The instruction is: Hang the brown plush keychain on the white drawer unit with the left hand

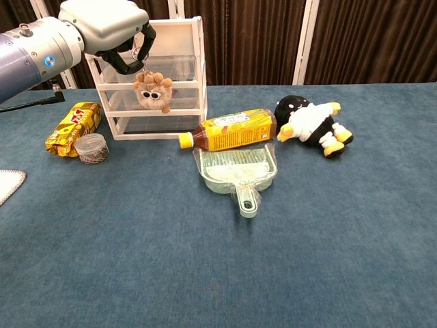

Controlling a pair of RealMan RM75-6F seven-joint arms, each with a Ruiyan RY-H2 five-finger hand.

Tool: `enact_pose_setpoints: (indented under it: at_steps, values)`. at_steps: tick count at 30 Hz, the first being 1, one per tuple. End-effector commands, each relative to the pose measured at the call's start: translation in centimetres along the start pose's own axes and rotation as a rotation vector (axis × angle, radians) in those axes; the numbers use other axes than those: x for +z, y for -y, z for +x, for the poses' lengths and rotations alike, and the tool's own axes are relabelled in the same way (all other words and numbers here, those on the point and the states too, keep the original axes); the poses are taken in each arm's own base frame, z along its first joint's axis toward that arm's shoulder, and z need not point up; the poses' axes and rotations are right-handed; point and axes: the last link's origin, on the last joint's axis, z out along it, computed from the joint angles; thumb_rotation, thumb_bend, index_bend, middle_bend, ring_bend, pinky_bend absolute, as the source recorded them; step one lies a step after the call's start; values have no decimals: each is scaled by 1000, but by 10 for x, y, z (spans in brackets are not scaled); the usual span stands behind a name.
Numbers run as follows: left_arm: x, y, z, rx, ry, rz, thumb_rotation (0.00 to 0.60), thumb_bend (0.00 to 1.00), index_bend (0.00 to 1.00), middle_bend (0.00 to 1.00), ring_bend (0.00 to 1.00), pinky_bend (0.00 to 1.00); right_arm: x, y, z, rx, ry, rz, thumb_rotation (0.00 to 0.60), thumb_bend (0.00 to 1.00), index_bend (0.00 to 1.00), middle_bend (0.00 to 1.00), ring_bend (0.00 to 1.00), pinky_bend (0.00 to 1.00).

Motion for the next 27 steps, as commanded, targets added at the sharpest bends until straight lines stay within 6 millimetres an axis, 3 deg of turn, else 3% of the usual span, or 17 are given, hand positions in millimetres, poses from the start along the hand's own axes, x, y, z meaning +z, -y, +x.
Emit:
enact_pose_setpoints:
  at_steps: [1,27]
  values:
    - [3,-1,1,-3,-5,5,600,413,628,1000,882,747,0,0,0,1,2,-1,600,6,0,0,0,0]
    - [2,9,-9,33,12,19,600,413,629,1000,882,747,1,-1,0,2,3,-9,600,10,0,0,0,0]
